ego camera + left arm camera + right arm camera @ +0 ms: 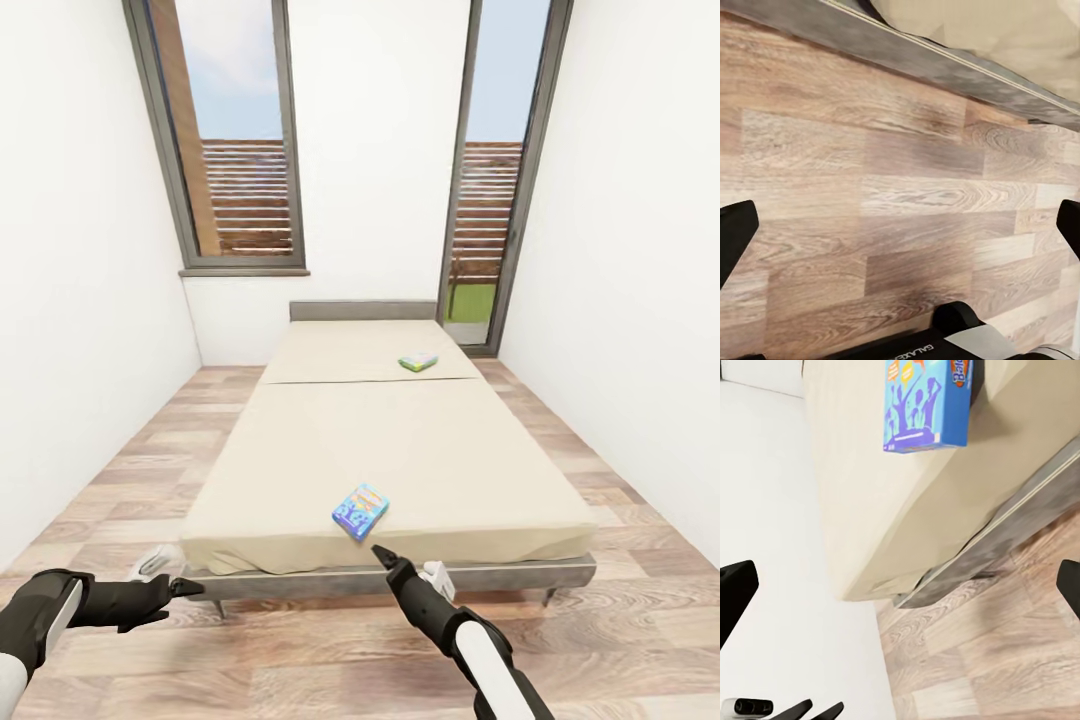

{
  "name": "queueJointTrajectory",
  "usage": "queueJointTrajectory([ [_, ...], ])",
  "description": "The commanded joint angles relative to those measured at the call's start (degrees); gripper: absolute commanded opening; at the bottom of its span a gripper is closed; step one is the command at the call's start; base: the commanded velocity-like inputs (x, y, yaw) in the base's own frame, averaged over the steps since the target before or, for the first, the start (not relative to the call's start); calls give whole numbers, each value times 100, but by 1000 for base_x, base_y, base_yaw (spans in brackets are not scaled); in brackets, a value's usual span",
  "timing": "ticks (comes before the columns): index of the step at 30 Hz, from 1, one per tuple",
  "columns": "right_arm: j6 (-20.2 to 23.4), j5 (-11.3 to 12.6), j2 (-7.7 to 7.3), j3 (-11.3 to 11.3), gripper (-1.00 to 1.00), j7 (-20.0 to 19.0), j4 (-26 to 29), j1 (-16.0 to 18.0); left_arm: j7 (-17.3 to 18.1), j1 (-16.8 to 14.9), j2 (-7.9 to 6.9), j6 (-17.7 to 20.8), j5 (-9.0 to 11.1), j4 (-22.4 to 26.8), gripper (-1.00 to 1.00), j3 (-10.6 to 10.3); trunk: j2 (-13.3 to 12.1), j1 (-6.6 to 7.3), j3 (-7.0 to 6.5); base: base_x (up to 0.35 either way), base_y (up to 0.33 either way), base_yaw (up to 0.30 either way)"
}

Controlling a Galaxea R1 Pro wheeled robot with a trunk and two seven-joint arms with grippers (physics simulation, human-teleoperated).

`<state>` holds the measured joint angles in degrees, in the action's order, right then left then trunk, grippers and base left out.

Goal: Put all the toys in the child's room - the three board games (two on the bed and one on the table), the two jigsaw puzzles on the table, and the tennis ball on the table - inside the toy box on the table in the child's room.

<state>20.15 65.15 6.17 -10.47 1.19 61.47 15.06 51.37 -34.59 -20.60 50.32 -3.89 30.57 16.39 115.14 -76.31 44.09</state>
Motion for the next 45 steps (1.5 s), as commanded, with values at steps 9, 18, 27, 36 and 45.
queueJointTrajectory([
  [9,23,34,-2,17,100,13,5,3,39,-4,4,34,-42,2,100,31,3,1,-16,0,86,-149],
  [18,22,33,-2,18,100,13,5,2,40,-4,4,35,-42,2,100,39,3,1,-38,0,8,-137],
  [27,18,124,-2,19,100,12,-3,5,46,-4,4,38,-35,2,100,46,3,1,-56,0,1,-59],
  [36,11,154,-2,18,100,4,-4,6,48,-4,4,39,-27,2,100,57,83,-43,-29,0,0,-25],
  [45,3,158,2,14,100,4,-4,1,48,-4,4,39,-33,2,100,57,444,-241,132,0,0,-1],
])
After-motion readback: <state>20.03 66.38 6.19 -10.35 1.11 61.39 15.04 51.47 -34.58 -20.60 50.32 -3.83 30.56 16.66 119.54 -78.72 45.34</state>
